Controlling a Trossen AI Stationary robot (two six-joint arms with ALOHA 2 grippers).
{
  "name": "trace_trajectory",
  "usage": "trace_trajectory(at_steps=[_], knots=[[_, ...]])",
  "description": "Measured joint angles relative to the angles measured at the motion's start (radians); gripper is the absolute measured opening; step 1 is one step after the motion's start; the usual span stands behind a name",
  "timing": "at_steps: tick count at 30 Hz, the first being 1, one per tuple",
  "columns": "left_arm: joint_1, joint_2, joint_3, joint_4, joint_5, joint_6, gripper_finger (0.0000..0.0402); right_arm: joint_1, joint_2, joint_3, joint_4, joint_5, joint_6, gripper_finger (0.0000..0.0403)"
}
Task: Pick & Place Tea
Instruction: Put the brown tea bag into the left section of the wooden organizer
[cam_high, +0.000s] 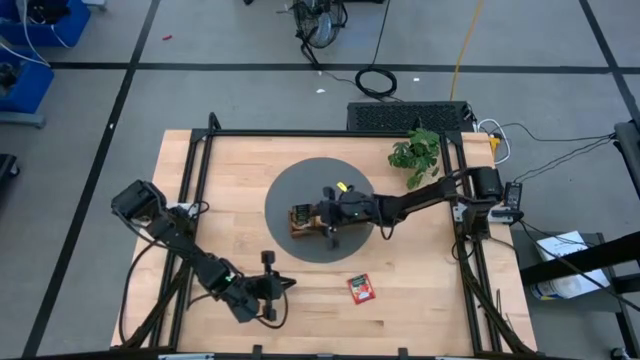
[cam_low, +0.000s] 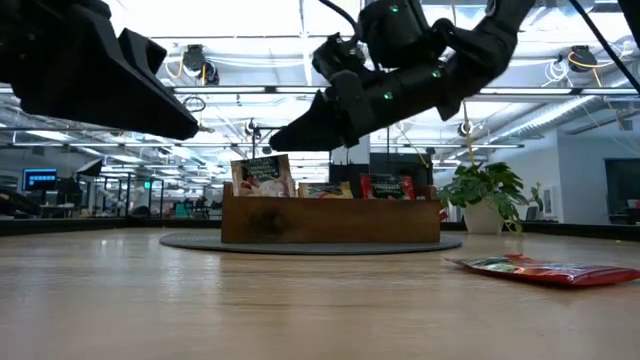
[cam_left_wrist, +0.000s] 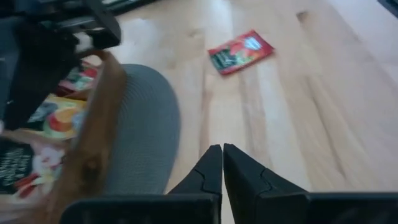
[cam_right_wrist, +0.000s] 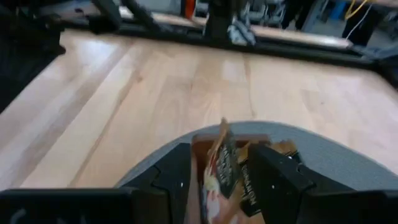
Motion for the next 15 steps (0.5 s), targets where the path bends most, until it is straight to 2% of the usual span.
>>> trace_trajectory(at_steps=[6, 10, 15], knots=[[0.017, 0.0, 0.0, 0.001, 0.044, -0.001, 0.0004, 0.004, 0.022, 0.054, -0.085, 0.005, -0.001, 0.0143], [0.016, 0.0, 0.0, -0.001, 0.046, -0.02, 0.0013, 0.001, 0.022, 0.053, -0.111, 0.03, -0.001, 0.0138], [0.01, 0.0, 0.0, -0.001, 0.046, -0.022, 0.0032, 0.002, 0.022, 0.053, -0.113, 0.028, -0.001, 0.0089]])
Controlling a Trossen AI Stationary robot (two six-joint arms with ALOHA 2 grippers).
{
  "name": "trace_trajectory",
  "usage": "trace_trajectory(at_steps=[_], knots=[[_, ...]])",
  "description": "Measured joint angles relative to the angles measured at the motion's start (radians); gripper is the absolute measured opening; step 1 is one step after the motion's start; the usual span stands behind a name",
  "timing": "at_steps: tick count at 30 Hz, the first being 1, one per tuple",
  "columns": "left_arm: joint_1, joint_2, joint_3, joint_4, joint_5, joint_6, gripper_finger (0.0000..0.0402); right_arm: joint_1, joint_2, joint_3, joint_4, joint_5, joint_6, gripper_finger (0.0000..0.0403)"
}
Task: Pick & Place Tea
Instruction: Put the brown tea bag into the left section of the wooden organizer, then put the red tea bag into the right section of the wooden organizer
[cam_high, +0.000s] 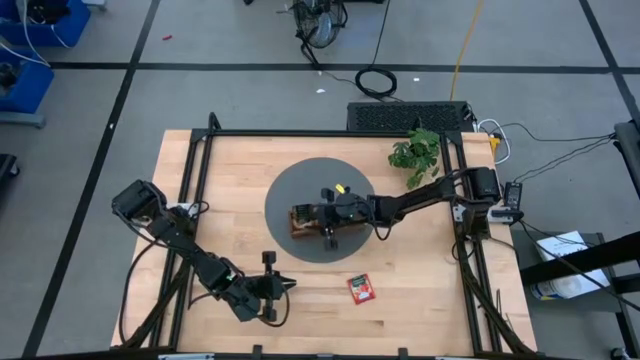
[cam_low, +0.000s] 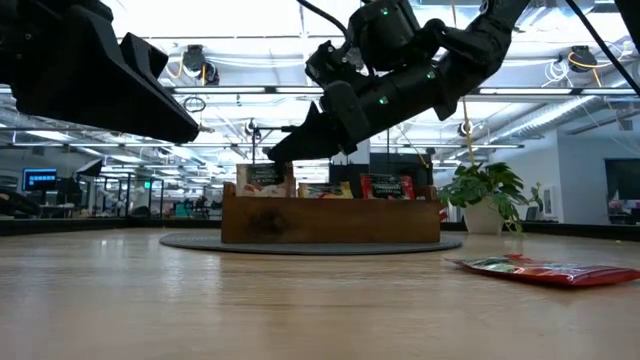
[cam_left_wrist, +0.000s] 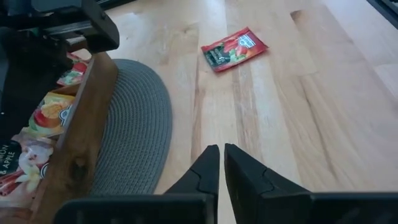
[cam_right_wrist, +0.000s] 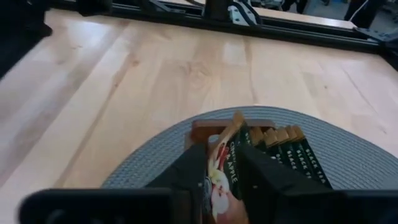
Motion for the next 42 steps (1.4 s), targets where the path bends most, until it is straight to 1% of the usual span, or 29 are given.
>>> trace_trajectory(at_steps=[5, 8, 11, 18, 21, 23, 25, 28, 30, 32, 34, 36, 37, 39, 42], knots=[[0.0, 0.0, 0.0, 0.001, 0.0, -0.005, 0.0035, 0.0, 0.0, 0.0, -0.037, 0.023, -0.003, 0.0026], [0.0, 0.0, 0.0, 0.001, 0.0, -0.005, 0.0035, -0.001, 0.0, 0.0, -0.094, 0.027, -0.003, 0.0004], [0.0, 0.0, 0.0, 0.001, 0.0, -0.005, 0.0035, -0.001, 0.0, 0.0, -0.097, 0.047, -0.003, 0.0009], [0.0, 0.0, 0.0, 0.002, 0.0, -0.006, 0.0035, 0.017, -0.005, 0.0, 0.023, 0.049, -0.017, 0.003], [0.0, 0.0, 0.0, 0.01, 0.0, -0.011, 0.0035, 0.04, -0.043, 0.0, -0.013, 0.047, -0.052, 0.0037], [0.001, 0.0, 0.0, 0.009, 0.007, -0.041, 0.0035, 0.067, -0.095, -0.006, -0.084, 0.048, -0.094, 0.0036], [0.009, 0.0, 0.0, 0.012, 0.061, -0.081, 0.0035, 0.11, -0.153, -0.03, -0.143, 0.048, -0.137, 0.0025], [0.023, 0.0, 0.0, 0.062, 0.141, -0.111, 0.0034, 0.195, -0.251, -0.113, -0.185, 0.048, -0.155, 0.0005], [0.037, 0.016, 0.0, 0.141, 0.187, -0.103, 0.0024, 0.256, -0.316, -0.179, -0.183, 0.072, -0.122, 0.0004], [0.052, 0.05, 0.0, 0.228, 0.245, -0.058, 0.0008, 0.323, -0.376, -0.245, -0.19, 0.128, -0.066, 0.0002], [0.079, 0.099, 0.014, 0.292, 0.295, -0.023, 0.0006, 0.391, -0.424, -0.307, -0.21, 0.139, -0.015, 0.0001], [0.115, 0.164, 0.064, 0.293, 0.335, -0.022, 0.0005, 0.467, -0.458, -0.359, -0.237, 0.128, 0.043, 0.0001], [0.133, 0.196, 0.089, 0.268, 0.349, -0.015, 0.0004, 0.503, -0.464, -0.379, -0.235, 0.127, 0.073, 0.0001], [0.177, 0.283, 0.175, 0.257, 0.389, 0.014, 0.0004, 0.576, -0.462, -0.407, -0.226, 0.129, 0.14, 0.0001], [0.225, 0.361, 0.298, 0.197, 0.444, 0.086, 0.0006, 0.662, -0.413, -0.419, -0.218, 0.197, 0.237, 0.0]])
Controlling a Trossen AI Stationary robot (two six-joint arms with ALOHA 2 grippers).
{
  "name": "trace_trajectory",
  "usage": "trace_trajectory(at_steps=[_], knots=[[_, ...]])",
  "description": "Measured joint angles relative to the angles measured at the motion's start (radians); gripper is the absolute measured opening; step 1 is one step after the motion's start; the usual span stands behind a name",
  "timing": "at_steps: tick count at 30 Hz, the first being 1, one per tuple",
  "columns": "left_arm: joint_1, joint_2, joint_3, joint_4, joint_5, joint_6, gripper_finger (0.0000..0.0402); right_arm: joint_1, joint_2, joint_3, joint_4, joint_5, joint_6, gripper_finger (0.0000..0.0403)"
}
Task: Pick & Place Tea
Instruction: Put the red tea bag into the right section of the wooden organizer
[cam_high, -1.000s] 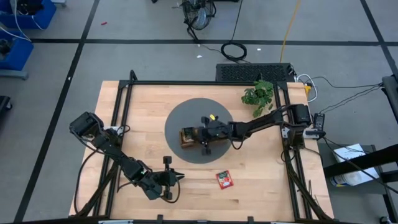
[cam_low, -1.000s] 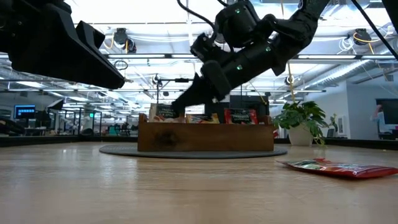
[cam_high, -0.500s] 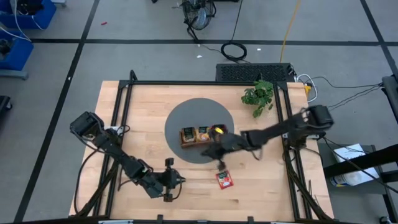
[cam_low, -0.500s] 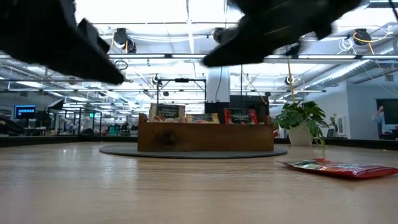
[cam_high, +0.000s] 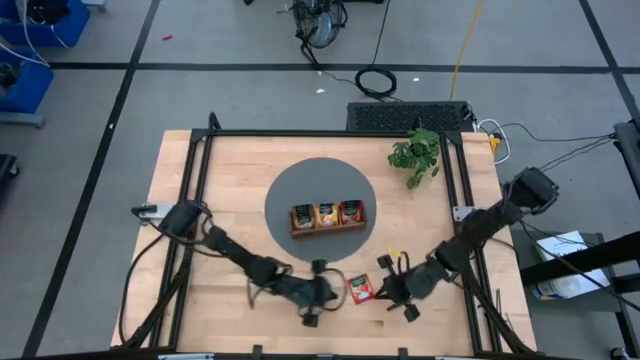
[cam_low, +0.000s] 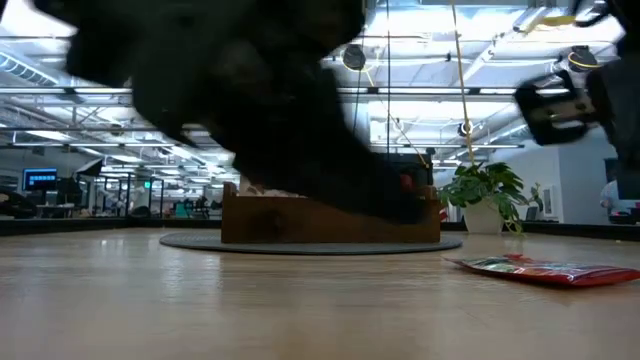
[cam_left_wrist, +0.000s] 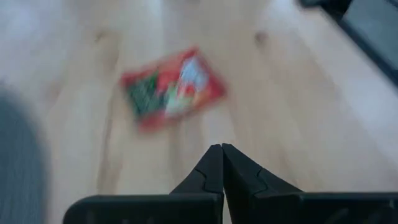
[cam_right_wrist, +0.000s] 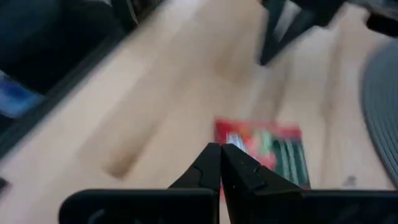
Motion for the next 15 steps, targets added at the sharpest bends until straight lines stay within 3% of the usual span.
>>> trace_trajectory(at_steps=[7, 15], knots=[[0.069, 0.077, 0.224, -0.255, 0.149, 0.032, 0.0006, 0.097, 0.042, -0.021, -0.097, 0.286, 0.234, 0.0], [0.099, 0.109, 0.28, -0.323, 0.207, -0.014, 0.0006, 0.076, 0.035, -0.114, -0.055, 0.249, 0.517, 0.0003]])
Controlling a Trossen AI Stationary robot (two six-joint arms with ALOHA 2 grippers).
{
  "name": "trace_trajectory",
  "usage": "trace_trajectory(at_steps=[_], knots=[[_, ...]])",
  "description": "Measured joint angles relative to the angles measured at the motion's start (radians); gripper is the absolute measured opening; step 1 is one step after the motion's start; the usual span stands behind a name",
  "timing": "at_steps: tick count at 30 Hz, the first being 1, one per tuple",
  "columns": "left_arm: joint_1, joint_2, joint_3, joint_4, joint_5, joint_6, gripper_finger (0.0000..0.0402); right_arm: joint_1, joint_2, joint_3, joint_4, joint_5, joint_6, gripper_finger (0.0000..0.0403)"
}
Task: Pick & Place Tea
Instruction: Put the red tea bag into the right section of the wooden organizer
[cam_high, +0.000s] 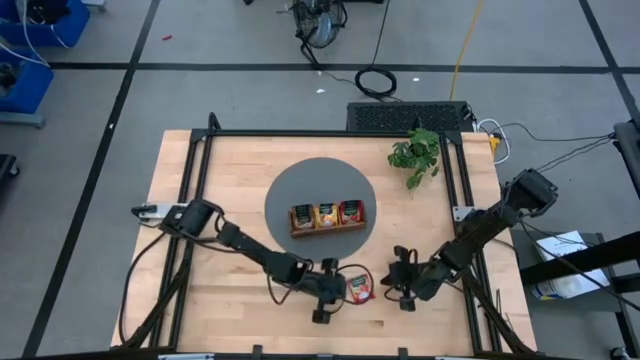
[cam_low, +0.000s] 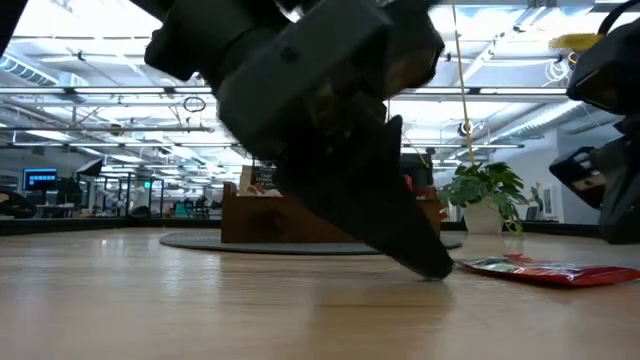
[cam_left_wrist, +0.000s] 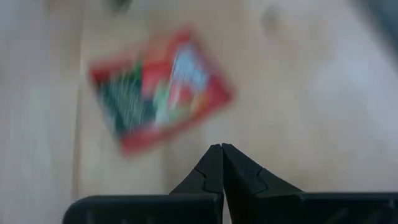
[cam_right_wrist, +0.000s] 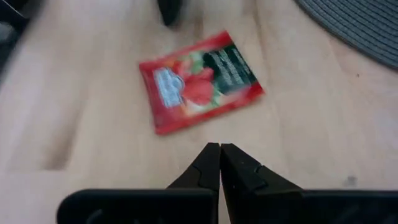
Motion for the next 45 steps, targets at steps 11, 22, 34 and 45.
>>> trace_trajectory(at_steps=[11, 22, 34, 45], knots=[[0.015, -0.005, -0.002, -0.075, -0.057, -0.214, 0.0011, -0.006, 0.061, -0.012, 0.1, -0.09, 0.04, 0.0006], [0.03, -0.007, -0.002, -0.077, -0.066, -0.338, 0.0148, 0.063, 0.131, 0.026, 0.28, 0.069, -0.281, 0.0001], [0.038, -0.008, -0.002, -0.061, -0.056, -0.365, 0.0245, 0.021, 0.279, 0.042, 0.38, 0.015, -0.285, 0.0001], [0.069, -0.008, -0.002, -0.051, -0.063, -0.423, 0.0255, -0.01, 0.357, 0.043, 0.395, -0.011, -0.24, 0.0]])
